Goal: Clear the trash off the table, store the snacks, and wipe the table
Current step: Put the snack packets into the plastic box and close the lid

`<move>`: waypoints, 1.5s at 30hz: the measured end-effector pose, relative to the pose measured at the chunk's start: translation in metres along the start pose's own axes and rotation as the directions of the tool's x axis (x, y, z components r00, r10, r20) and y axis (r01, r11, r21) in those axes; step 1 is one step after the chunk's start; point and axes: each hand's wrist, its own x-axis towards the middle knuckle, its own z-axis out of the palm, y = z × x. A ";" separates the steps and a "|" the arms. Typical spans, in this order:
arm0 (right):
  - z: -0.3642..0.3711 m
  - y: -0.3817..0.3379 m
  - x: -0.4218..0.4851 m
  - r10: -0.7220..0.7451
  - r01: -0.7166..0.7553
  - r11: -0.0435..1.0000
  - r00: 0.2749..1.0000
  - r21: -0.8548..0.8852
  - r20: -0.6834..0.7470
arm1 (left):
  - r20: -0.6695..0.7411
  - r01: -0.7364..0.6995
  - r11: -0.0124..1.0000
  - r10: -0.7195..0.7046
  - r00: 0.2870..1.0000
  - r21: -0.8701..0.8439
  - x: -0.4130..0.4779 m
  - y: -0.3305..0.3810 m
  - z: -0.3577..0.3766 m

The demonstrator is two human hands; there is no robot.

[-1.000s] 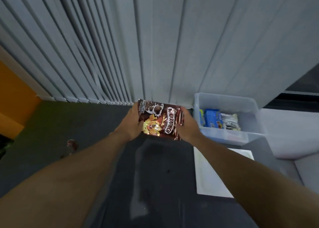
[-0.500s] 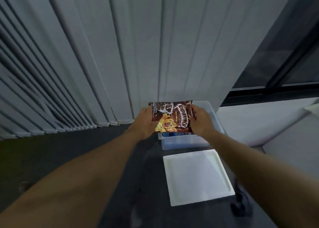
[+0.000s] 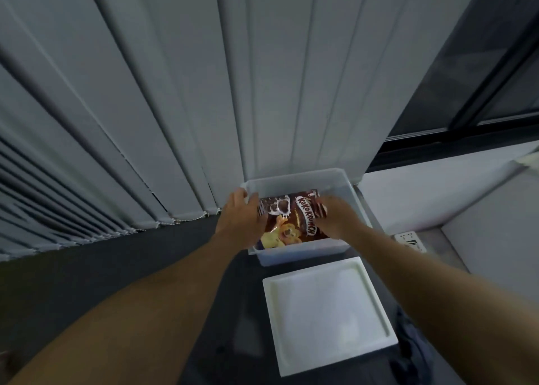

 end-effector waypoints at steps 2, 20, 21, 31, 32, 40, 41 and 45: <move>0.013 0.003 0.013 -0.032 0.036 0.998 0.995 -0.048 0.097 | 0.005 0.018 1.000 -0.018 1.000 0.017 0.004 -0.006 0.008; 0.097 -0.016 0.082 -0.060 0.177 0.938 0.929 -0.297 0.364 | 0.031 0.024 0.996 -0.021 0.999 -0.086 0.017 -0.030 0.044; 0.097 -0.016 0.080 -0.060 0.175 0.938 0.931 -0.298 0.361 | 0.032 0.027 0.995 -0.024 0.999 -0.091 0.016 -0.029 0.043; 0.078 -0.014 0.065 -0.159 0.190 0.970 0.968 -0.152 0.193 | 0.117 0.034 0.993 -0.047 0.992 0.110 0.020 -0.024 0.030; 0.074 -0.015 0.062 -0.175 0.199 0.971 0.970 -0.133 0.172 | 0.133 0.026 0.991 -0.044 0.990 0.135 0.020 -0.023 0.027; 0.032 -0.006 0.019 -0.203 0.202 0.978 0.979 -0.047 -0.034 | 0.152 0.008 0.988 -0.031 0.988 0.154 0.000 0.001 0.002; 0.030 -0.003 0.013 -0.200 0.198 0.979 0.979 -0.045 -0.046 | 0.139 -0.005 0.988 -0.016 0.990 0.155 -0.004 0.005 -0.001; 0.020 0.009 -0.016 -0.176 0.172 0.984 0.980 -0.046 -0.094 | 0.106 -0.076 0.987 0.061 0.992 0.142 -0.023 0.023 -0.013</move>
